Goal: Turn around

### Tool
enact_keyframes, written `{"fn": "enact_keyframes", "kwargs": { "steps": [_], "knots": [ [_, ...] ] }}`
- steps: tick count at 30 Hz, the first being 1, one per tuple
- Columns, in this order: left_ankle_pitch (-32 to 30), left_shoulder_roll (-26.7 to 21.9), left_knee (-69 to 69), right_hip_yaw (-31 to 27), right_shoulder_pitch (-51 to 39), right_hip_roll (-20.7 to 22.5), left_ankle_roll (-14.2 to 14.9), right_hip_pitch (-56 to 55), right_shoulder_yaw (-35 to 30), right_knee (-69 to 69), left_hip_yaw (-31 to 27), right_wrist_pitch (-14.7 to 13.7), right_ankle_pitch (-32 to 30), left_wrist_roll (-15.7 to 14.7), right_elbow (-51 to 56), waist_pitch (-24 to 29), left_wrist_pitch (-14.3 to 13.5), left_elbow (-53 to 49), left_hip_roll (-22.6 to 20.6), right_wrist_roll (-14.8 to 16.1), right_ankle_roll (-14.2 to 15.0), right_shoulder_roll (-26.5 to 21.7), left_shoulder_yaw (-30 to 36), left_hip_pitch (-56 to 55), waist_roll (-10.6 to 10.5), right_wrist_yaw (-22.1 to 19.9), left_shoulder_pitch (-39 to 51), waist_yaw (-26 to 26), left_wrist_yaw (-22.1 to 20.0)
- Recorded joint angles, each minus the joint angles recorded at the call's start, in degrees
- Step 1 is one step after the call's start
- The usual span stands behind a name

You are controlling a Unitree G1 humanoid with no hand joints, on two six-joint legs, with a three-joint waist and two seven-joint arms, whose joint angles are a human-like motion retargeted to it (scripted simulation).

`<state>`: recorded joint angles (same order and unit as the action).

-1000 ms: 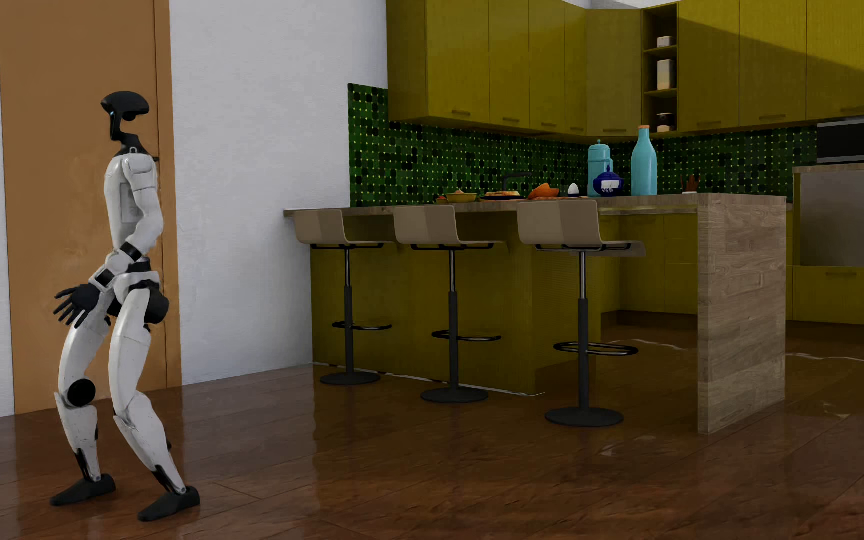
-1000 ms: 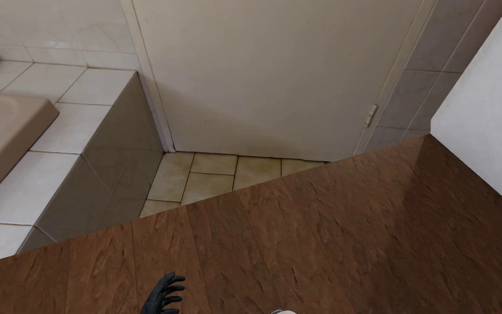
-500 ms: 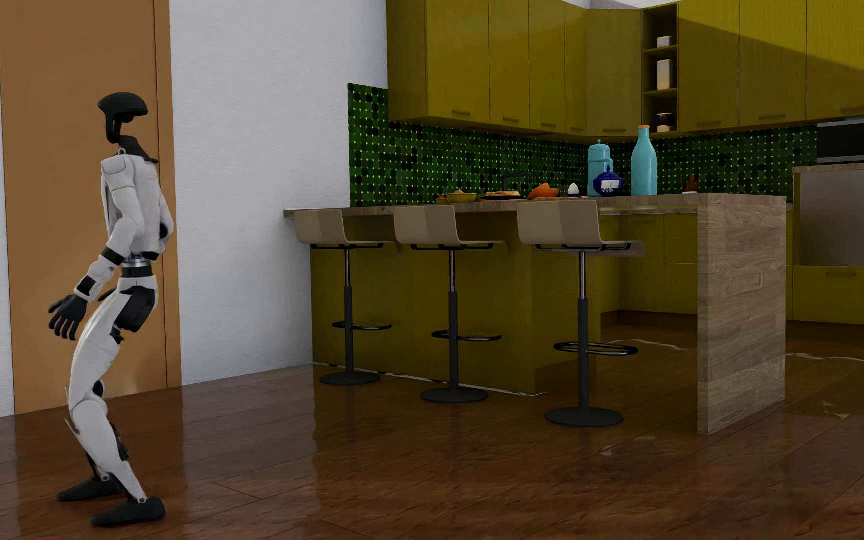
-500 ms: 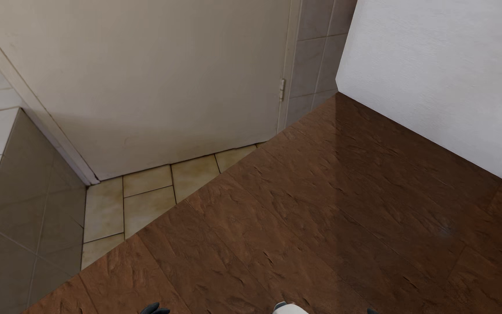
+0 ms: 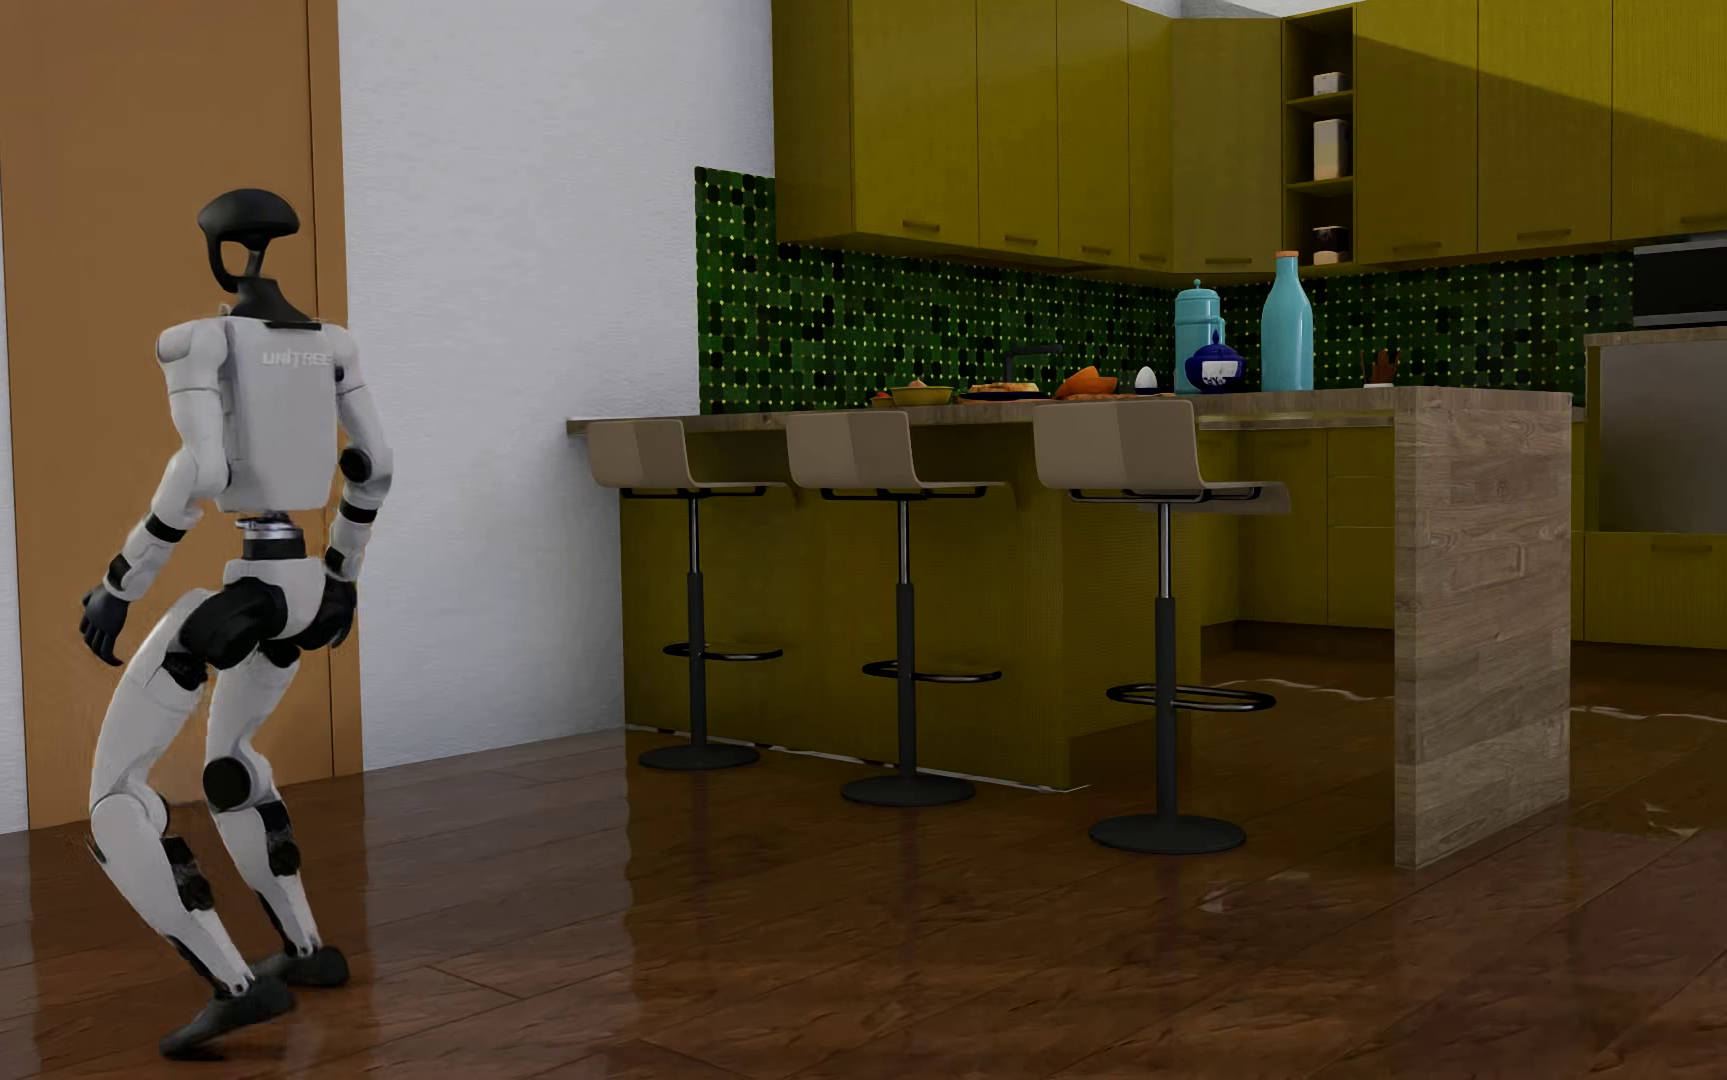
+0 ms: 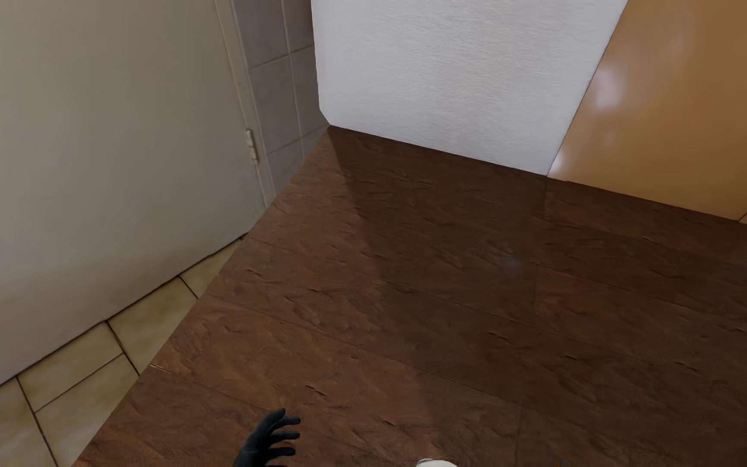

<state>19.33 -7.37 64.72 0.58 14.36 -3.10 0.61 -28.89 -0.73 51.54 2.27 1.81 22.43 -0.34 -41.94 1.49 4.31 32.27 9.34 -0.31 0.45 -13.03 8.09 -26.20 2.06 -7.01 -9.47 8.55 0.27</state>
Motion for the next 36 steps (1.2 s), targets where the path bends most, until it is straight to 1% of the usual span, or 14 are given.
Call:
{"fn": "enact_keyframes", "kwargs": {
  "steps": [4,5,6,11,12,14,18,22,24,26,28,30,31,36],
  "knots": [
    [9.20,-5.67,-15.29,-5.68,-0.51,4.51,-3.26,1.98,-2.60,-9.43,-6.45,-1.45,-5.91,-2.28,3.09,0.08,-4.33,5.92,-4.62,2.82,2.17,1.11,-6.39,-3.66,-6.13,-4.18,-6.35,-0.06,5.42],
    [3.69,-5.97,-20.34,-6.63,-0.15,4.30,5.45,2.53,-2.62,-10.50,-6.60,-1.11,-6.75,-2.92,4.13,0.77,-3.68,6.51,-5.04,3.69,2.82,4.04,-5.97,-0.79,-6.57,-5.09,-4.77,1.02,4.21],
    [-2.14,-5.89,-22.85,-5.59,0.49,2.21,4.24,1.45,-3.13,-7.95,-4.19,-0.71,-4.99,-3.17,3.72,0.79,-2.93,6.03,-5.18,4.20,3.48,5.91,-5.61,0.70,-5.50,-5.12,-2.27,2.36,2.53],
    [3.58,-1.01,-17.79,-3.31,-0.58,2.20,4.31,0.70,-0.83,-4.19,1.49,2.80,-3.49,1.44,1.71,-0.41,-4.87,2.51,-0.12,-0.96,1.42,0.99,-2.03,3.32,-1.54,2.43,0.41,2.71,-0.01],
    [5.19,-1.22,-15.70,-4.06,-1.04,3.55,-1.06,0.50,-1.77,-4.41,-1.25,2.53,-3.97,1.15,1.80,-0.11,-5.03,3.14,-0.77,-1.39,1.41,1.32,-0.53,2.70,-1.81,2.14,1.22,2.45,-0.45],
    [4.05,-2.45,-20.40,-5.15,0.50,4.26,5.74,1.55,-2.99,-8.40,-1.62,1.95,-6.35,-0.41,4.99,-0.86,-5.41,4.66,-1.16,-0.27,1.76,3.36,-4.78,5.35,-1.97,-0.62,-1.22,4.40,-1.47],
    [6.96,-2.64,-18.46,-0.34,-1.95,-1.66,5.86,-1.11,-1.22,-4.94,4.27,2.15,-6.00,-2.80,3.84,-1.30,-4.94,1.76,0.59,1.98,3.05,2.81,-3.25,8.09,-0.28,-2.54,-2.13,2.94,-1.91],
    [3.62,-4.04,-7.34,-5.09,-0.37,4.10,-7.57,-1.55,-3.03,-8.98,-5.36,-1.06,-9.64,-2.99,2.59,0.22,-2.80,3.01,-3.43,0.27,2.59,2.03,-4.40,0.67,-4.62,-4.54,-5.60,-0.55,2.45],
    [6.79,-6.06,-18.77,-3.46,1.80,2.12,3.95,-2.31,-2.90,-6.28,-3.14,-1.01,-4.13,-2.29,4.37,-0.14,-1.74,7.23,-4.63,1.89,4.10,3.37,-5.75,5.14,-3.88,-5.70,-5.98,4.55,2.34],
    [7.44,-4.46,-17.72,-1.16,2.56,-0.27,4.11,0.02,-1.52,-1.45,0.51,1.36,0.73,0.46,4.05,0.14,-1.68,4.08,-3.90,2.14,5.71,3.25,-4.03,5.99,-0.93,-3.71,-1.75,3.13,0.69],
    [4.12,-1.61,-8.64,-1.72,0.58,2.36,0.03,0.37,-1.05,-3.17,-0.30,1.61,-2.22,2.71,1.77,1.18,-3.97,2.64,-2.16,0.89,-0.07,1.51,-1.34,1.95,-1.12,-1.50,-0.27,0.12,1.19],
    [8.39,-3.64,-16.07,-4.48,-0.13,5.11,-10.98,0.47,-1.96,-8.13,-4.44,-0.43,-5.70,1.11,4.21,-0.75,-6.15,6.65,-4.66,0.51,1.09,0.66,-2.88,3.32,-2.95,-1.30,-3.42,2.59,3.38],
    [6.94,-5.10,-20.33,-5.00,0.96,5.04,1.56,0.76,-2.62,-10.03,-4.45,-1.89,-6.50,-0.82,4.68,-1.30,-5.79,7.32,-4.56,0.94,1.53,1.69,-5.13,5.64,-2.93,-2.04,-3.01,3.96,3.62],
    [8.34,-2.97,-10.66,-0.44,-1.93,-0.57,2.22,-1.89,-1.12,-4.26,3.68,2.90,-6.11,-1.51,2.16,0.84,-4.26,1.70,-1.41,0.52,3.34,2.60,-1.53,6.17,-0.30,-1.01,1.88,2.47,-0.07]
  ]
}}
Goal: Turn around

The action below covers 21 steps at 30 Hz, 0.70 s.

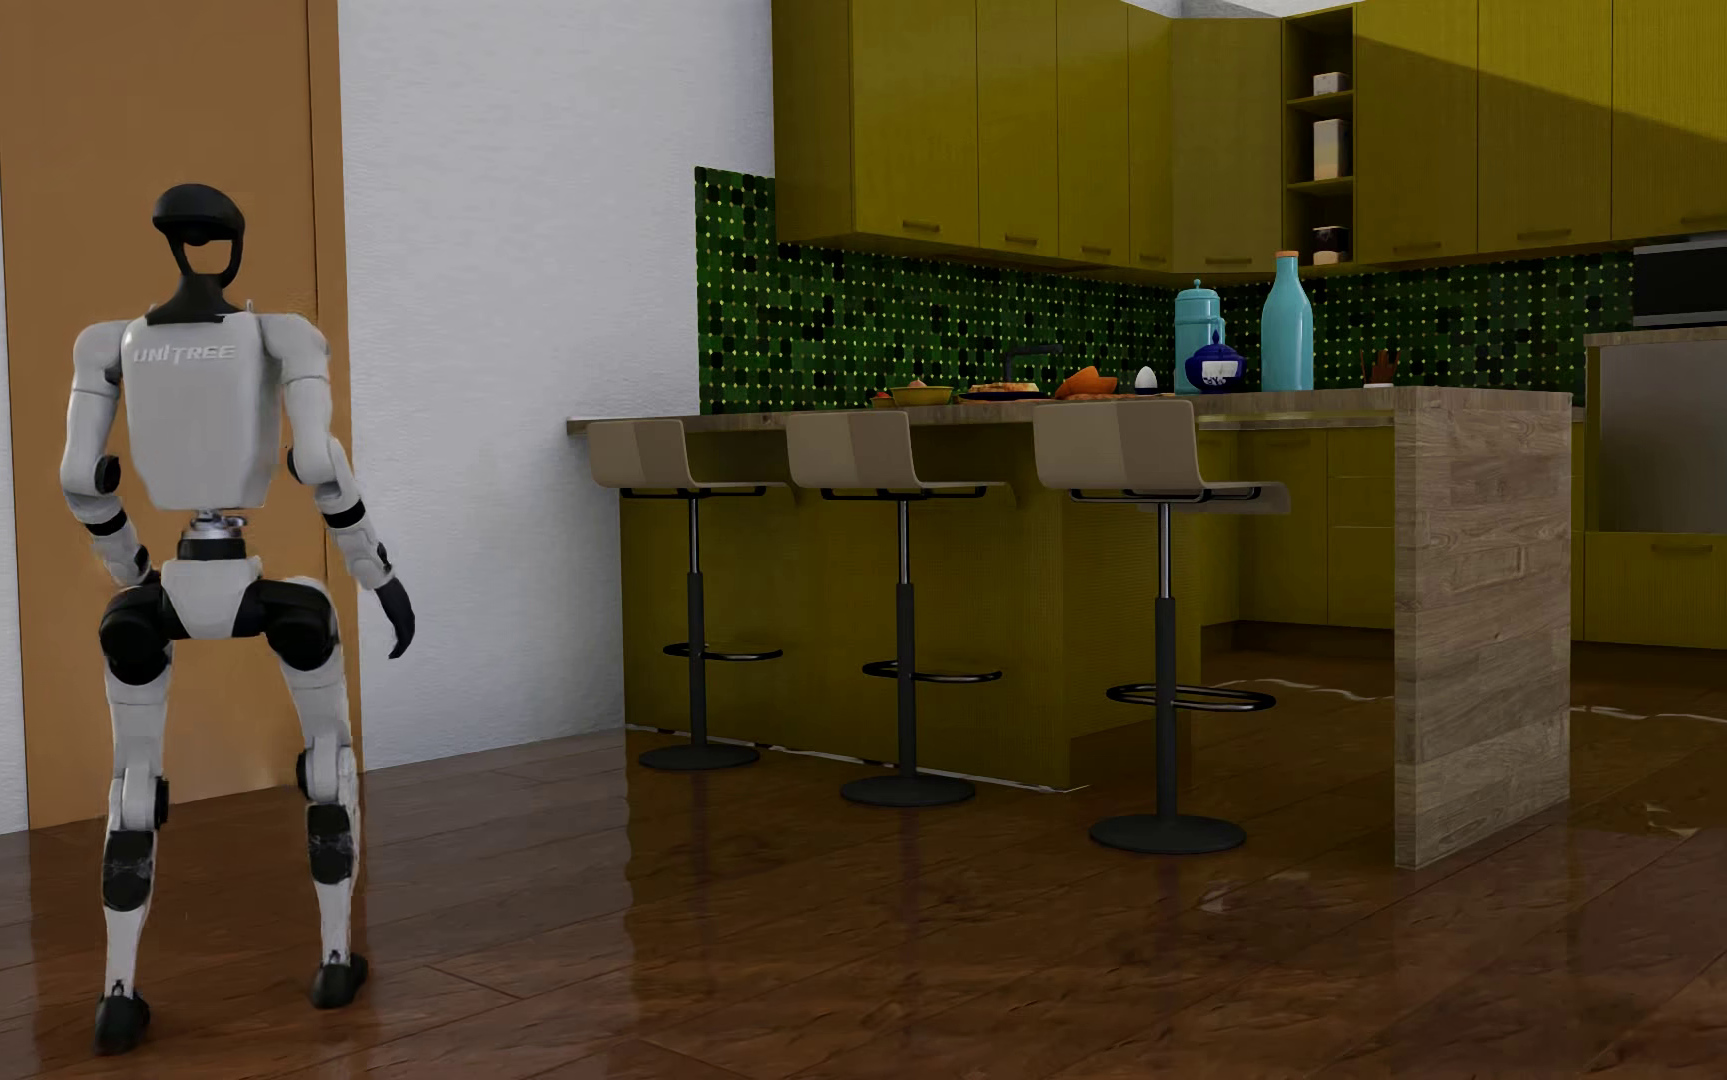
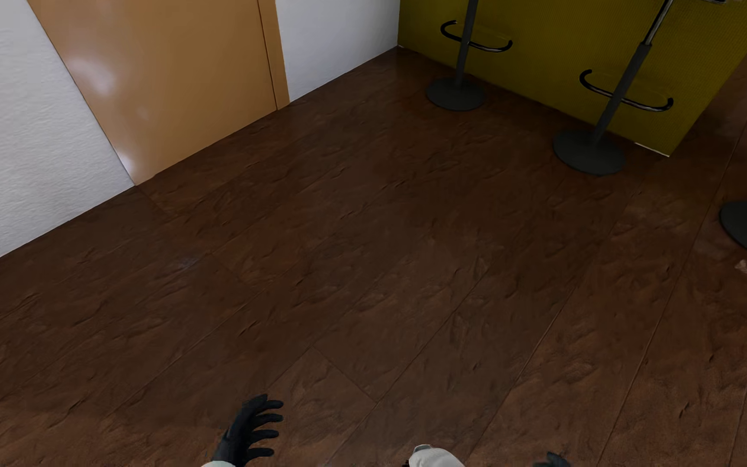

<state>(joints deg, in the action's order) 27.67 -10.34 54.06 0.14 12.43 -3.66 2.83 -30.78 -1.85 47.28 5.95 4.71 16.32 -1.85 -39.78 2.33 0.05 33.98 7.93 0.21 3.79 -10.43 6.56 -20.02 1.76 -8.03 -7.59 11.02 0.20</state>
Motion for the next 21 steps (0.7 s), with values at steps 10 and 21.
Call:
{"fn": "enact_keyframes", "kwargs": {
  "steps": [10,21],
  "knots": [
    [-2.02,3.38,2.44,-0.25,0.87,2.32,0.90,0.47,0.56,4.94,-2.61,-3.25,5.73,4.41,-0.90,-1.46,2.11,0.63,1.59,-0.99,-4.42,-0.92,1.24,-3.95,-0.05,-0.68,-3.23,-3.33,4.78],
    [-0.60,0.04,-10.76,-1.34,4.74,3.87,2.61,-0.50,-0.95,-3.45,-0.14,0.19,3.35,1.83,3.66,-0.78,-0.10,3.24,1.80,2.36,-1.80,1.20,-3.20,2.35,-1.08,-0.42,-0.33,5.61,-0.36]
  ]
}}
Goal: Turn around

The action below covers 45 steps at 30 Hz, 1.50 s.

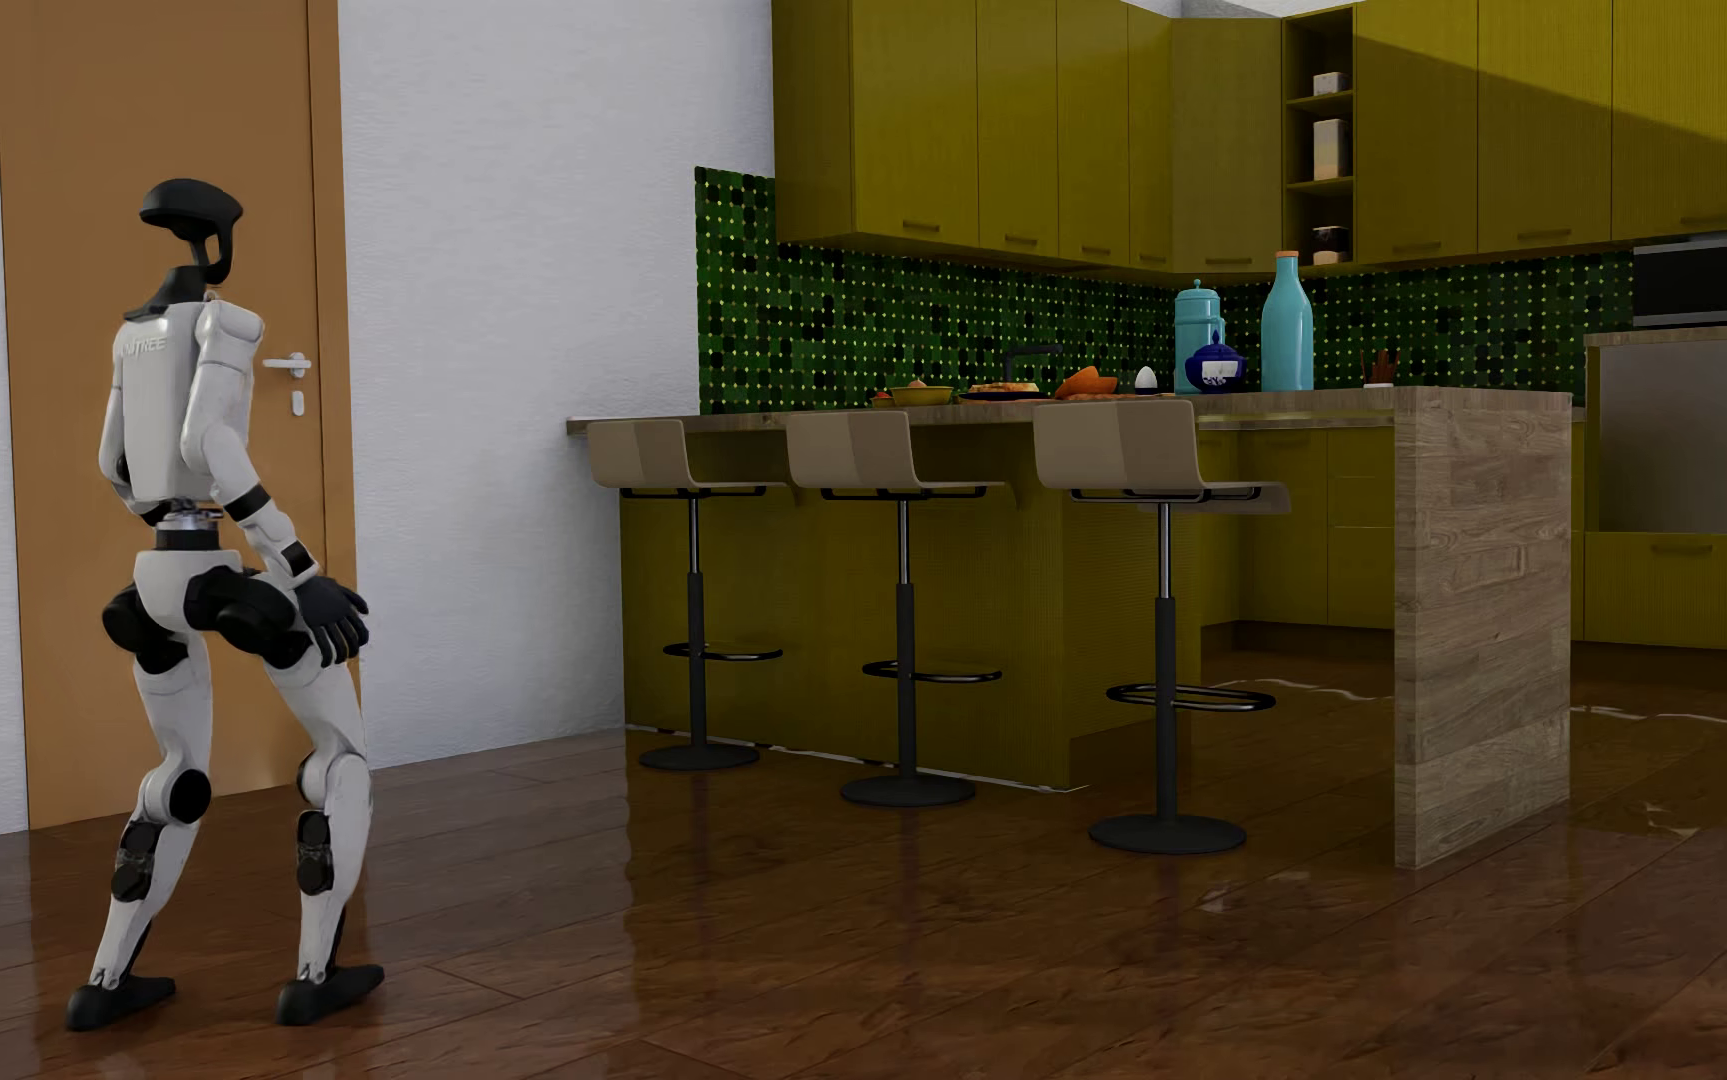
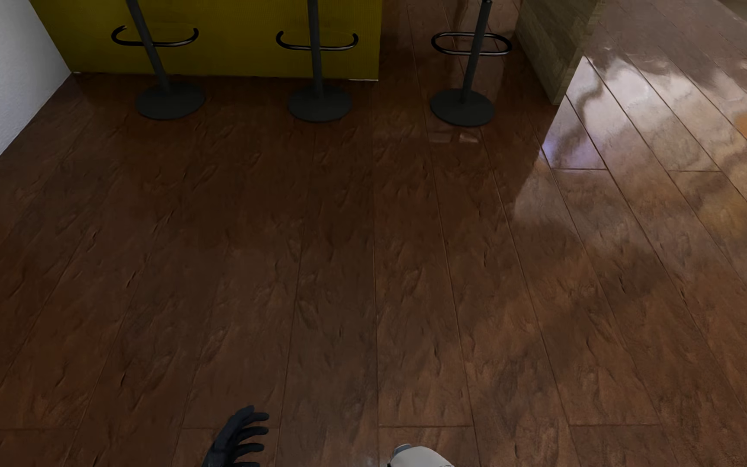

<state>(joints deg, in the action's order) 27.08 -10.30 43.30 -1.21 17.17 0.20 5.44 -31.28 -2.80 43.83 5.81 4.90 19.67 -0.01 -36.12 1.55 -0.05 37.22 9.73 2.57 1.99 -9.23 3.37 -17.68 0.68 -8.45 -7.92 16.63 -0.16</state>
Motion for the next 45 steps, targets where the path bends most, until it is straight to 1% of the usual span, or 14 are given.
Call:
{"fn": "enact_keyframes", "kwargs": {
  "steps": [2,3,5,6,10,13,15,16,18,20,24,30,39,45],
  "knots": [
    [-1.12,1.19,11.84,1.08,-2.28,-1.92,-2.24,-0.16,0.79,2.73,-1.31,-1.76,-3.35,0.38,-5.38,1.09,-0.87,-3.59,-0.37,-0.04,-0.69,-2.10,3.08,-4.09,2.43,0.68,0.69,-5.37,0.30],
    [-7.41,1.16,20.67,0.20,-3.27,-0.50,-6.99,0.05,0.82,2.15,-4.86,-2.67,-4.19,0.06,-4.54,2.32,-1.35,-3.47,-1.21,-0.23,-0.43,-3.50,5.14,-9.06,1.76,0.18,-0.25,-8.32,1.18],
    [-3.20,-0.61,10.80,-2.22,-3.31,1.82,-10.15,0.31,-0.07,-2.41,-10.84,-6.68,-7.32,-0.80,-2.00,0.93,-1.62,0.04,-3.92,0.29,0.27,-2.15,0.64,-10.05,-0.29,-2.17,-7.92,-8.26,4.61],
    [-3.26,-1.40,3.47,-2.55,-2.38,1.60,1.96,0.01,-1.57,-2.37,-10.69,-7.92,-6.25,-1.36,-0.98,0.29,-0.81,2.73,-3.26,1.15,0.88,-0.74,-0.15,-7.41,-0.82,-3.36,-9.73,-6.40,5.16],
    [-3.51,-1.77,0.02,0.80,-0.83,-3.50,-0.03,0.06,0.70,3.94,-2.46,-2.93,1.21,-0.92,0.47,-1.48,3.75,-1.03,-1.86,1.46,3.02,0.10,0.07,-2.95,0.89,0.13,-0.86,-2.09,1.84],
    [-5.33,0.73,2.13,1.72,-2.38,-4.32,-1.10,5.58,4.57,-1.60,-7.58,-2.06,-2.96,-2.68,0.11,0.36,1.56,-3.84,-3.60,0.55,0.76,-4.32,1.31,-3.08,1.12,6.52,4.87,-13.40,-1.69],
    [-3.82,-0.81,-1.24,1.60,-9.22,-3.89,-5.33,5.25,1.92,-3.36,-9.03,-5.51,-4.35,-5.38,1.94,0.22,1.14,-0.24,-4.13,2.11,0.79,-2.48,-0.19,-2.53,-0.25,7.31,-0.52,-18.22,-2.41],
    [-5.07,0.30,-2.87,1.50,-10.37,-3.84,0.75,5.10,0.44,-3.95,-9.19,-8.15,-4.76,-5.84,1.97,-0.01,2.82,-0.26,-3.85,2.43,0.99,-1.63,-1.25,-2.21,-1.32,7.37,-3.40,-20.13,-2.83],
    [-5.39,1.43,-3.10,0.66,-11.10,-3.88,0.69,4.89,-0.80,-4.58,-8.75,-10.39,-5.34,-4.84,1.42,0.46,7.24,-0.24,-4.20,1.68,1.45,-0.35,-1.56,-2.46,-2.55,7.44,-5.54,-21.31,-2.70],
    [-5.63,0.84,-3.48,-0.09,-9.43,-3.81,0.47,5.18,-0.22,-5.06,-8.01,-7.99,-5.87,-1.17,1.52,1.72,8.81,-0.92,-4.24,-0.72,1.67,0.17,-1.54,-1.88,-2.59,7.91,-4.48,-20.42,-1.32],
    [-6.19,1.22,-3.64,-0.18,-7.94,-3.99,0.34,5.00,1.27,-5.45,-8.03,-0.69,-6.49,2.47,2.73,1.87,4.44,-2.04,-4.49,-4.02,1.81,-1.93,0.03,-2.23,-1.49,8.90,-2.70,-19.27,0.78],
    [-5.87,1.02,-3.21,-0.88,-7.81,-4.00,0.03,5.21,1.02,-5.14,-7.63,-5.39,-6.32,1.57,2.51,-0.74,5.20,-0.79,-4.71,-1.73,2.13,-0.96,-1.13,-1.92,0.44,9.26,-5.09,-18.45,1.09],
    [-6.28,1.64,-4.26,-0.80,-8.43,-4.37,-0.47,5.63,0.65,-7.01,-7.66,-2.44,-7.02,-0.65,1.93,-0.12,4.35,-1.36,-5.08,-2.05,2.61,-0.95,-1.42,-2.04,-1.25,9.51,-3.05,-19.49,-0.53],
    [-5.20,1.03,-2.94,-1.10,-7.54,-4.51,-0.50,4.42,1.12,-4.85,-7.47,-6.69,-5.58,-0.19,1.37,2.02,3.97,-1.25,-5.24,-2.69,2.64,-1.94,-0.98,-2.73,-1.12,8.87,-2.50,-19.40,-0.50]
  ]
}}
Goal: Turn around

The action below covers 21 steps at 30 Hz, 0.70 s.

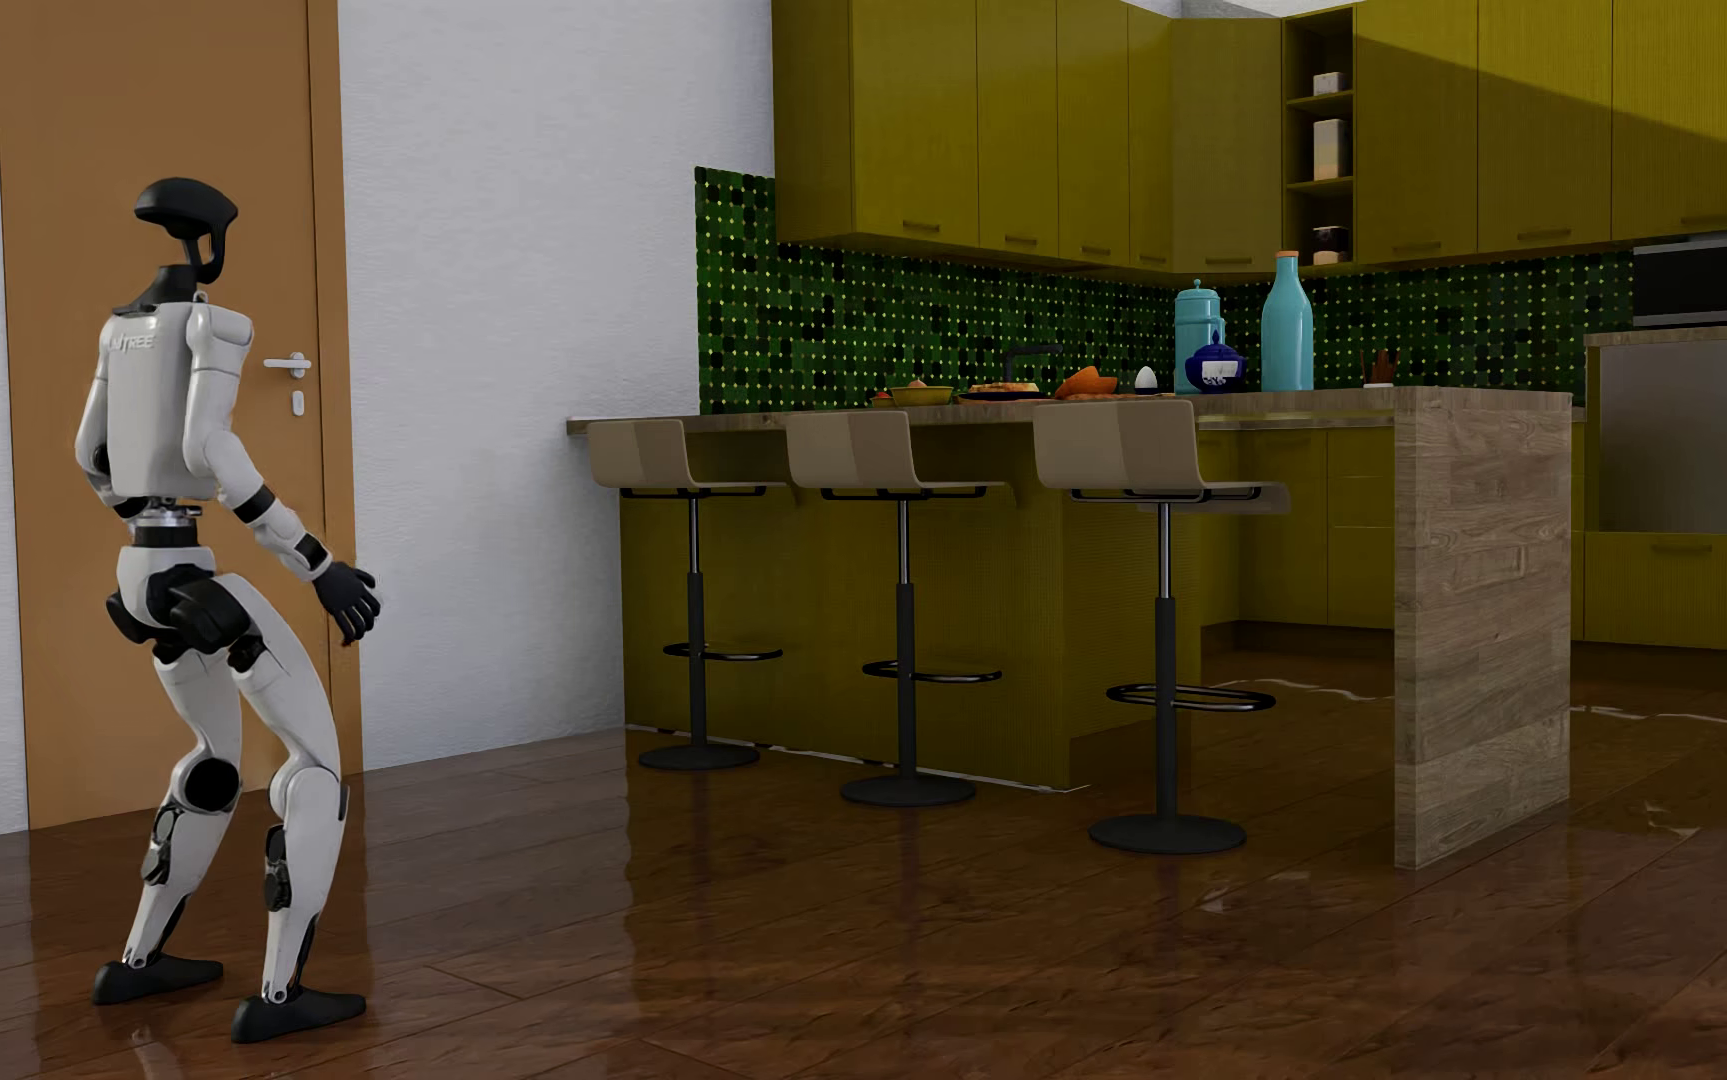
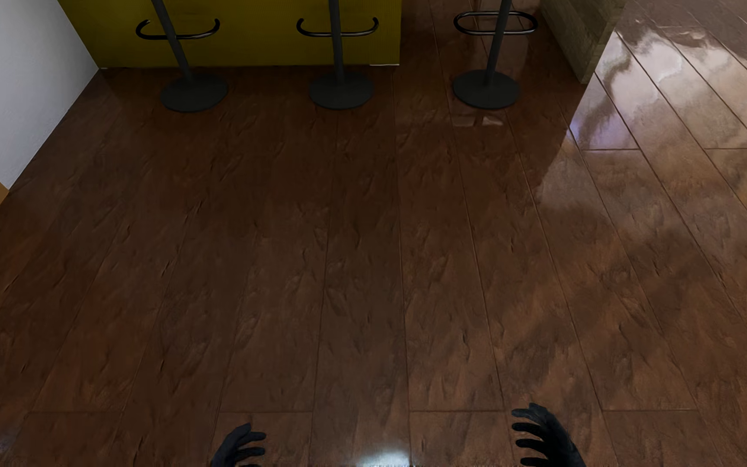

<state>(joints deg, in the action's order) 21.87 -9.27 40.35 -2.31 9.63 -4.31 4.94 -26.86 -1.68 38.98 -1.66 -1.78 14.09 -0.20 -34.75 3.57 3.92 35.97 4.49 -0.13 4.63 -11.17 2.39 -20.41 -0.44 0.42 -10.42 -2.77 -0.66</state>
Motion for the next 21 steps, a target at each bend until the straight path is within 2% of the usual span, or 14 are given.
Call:
{"fn": "enact_keyframes", "kwargs": {
  "steps": [2,4,7,10,12,14,16,18,21],
  "knots": [
    [0.08,-0.34,-0.10,-0.17,-0.52,-0.12,-0.17,0.71,0.12,-0.25,0.17,2.55,-0.02,-1.32,1.33,0.76,-0.33,0.62,-0.13,1.05,0.17,0.60,1.23,0.69,-0.24,-0.84,1.00,1.10,0.27],
    [0.34,0.14,0.40,-0.07,-0.51,0.10,-0.19,1.02,-0.47,-0.32,0.08,3.90,-0.09,-1.57,1.36,0.77,-0.58,-0.48,0.09,2.42,0.21,0.93,1.08,0.74,-0.30,-1.82,0.85,1.49,-1.28],
    [-0.14,-0.34,0.07,-0.33,-0.07,-0.35,-0.38,0.69,-0.90,-0.28,0.17,3.66,-0.26,-0.54,1.00,-0.51,-0.43,0.19,-0.46,3.17,0.40,1.65,0.57,0.49,0.46,-2.68,0.49,0.88,-2.28],
    [-0.56,0.54,-0.13,-0.29,-1.44,0.17,-0.37,1.34,-1.18,-1.60,0.00,2.64,-1.23,0.84,1.19,-1.46,1.27,-0.04,-0.07,2.32,0.37,0.58,0.75,0.56,0.41,-2.28,-1.16,-0.38,-1.06],
    [-0.98,-0.92,-0.37,-0.18,-0.63,0.02,-0.54,1.35,-0.24,-2.40,-0.14,1.17,-1.85,0.66,0.68,-2.30,1.12,-0.21,-0.23,1.52,0.51,0.01,0.18,0.19,0.44,-1.70,-1.48,-0.22,0.89],
    [-0.84,-1.17,0.07,-0.86,-1.47,0.25,-0.53,0.93,-0.99,-1.68,0.16,1.61,-1.65,0.22,0.72,-2.52,-0.12,1.30,-0.24,0.54,0.57,1.28,-1.09,0.07,0.94,-1.35,-1.61,1.13,1.71],
    [-0.58,-0.27,0.57,-1.02,-0.76,0.75,-0.46,0.78,-1.59,-1.76,0.31,1.63,-1.84,0.33,1.03,-2.65,-0.79,1.26,0.23,-0.70,0.51,2.58,0.42,-0.20,0.81,-0.77,-0.18,1.94,1.59],
    [-0.43,-0.28,0.70,-0.71,-0.14,0.94,-0.41,1.09,-0.71,-2.10,0.06,1.03,-1.90,0.84,0.14,-2.52,-1.22,0.11,0.46,-1.58,0.39,1.19,-0.55,-0.18,0.70,0.61,-0.28,1.69,2.16],
    [-0.70,-0.57,0.34,-0.49,-0.84,0.98,-0.37,1.33,-0.68,-2.72,-0.12,1.53,-2.24,1.14,0.57,-1.59,-0.01,0.72,0.53,-0.46,0.33,0.85,-0.19,-0.16,0.69,1.12,0.24,1.58,0.58]
  ]
}}
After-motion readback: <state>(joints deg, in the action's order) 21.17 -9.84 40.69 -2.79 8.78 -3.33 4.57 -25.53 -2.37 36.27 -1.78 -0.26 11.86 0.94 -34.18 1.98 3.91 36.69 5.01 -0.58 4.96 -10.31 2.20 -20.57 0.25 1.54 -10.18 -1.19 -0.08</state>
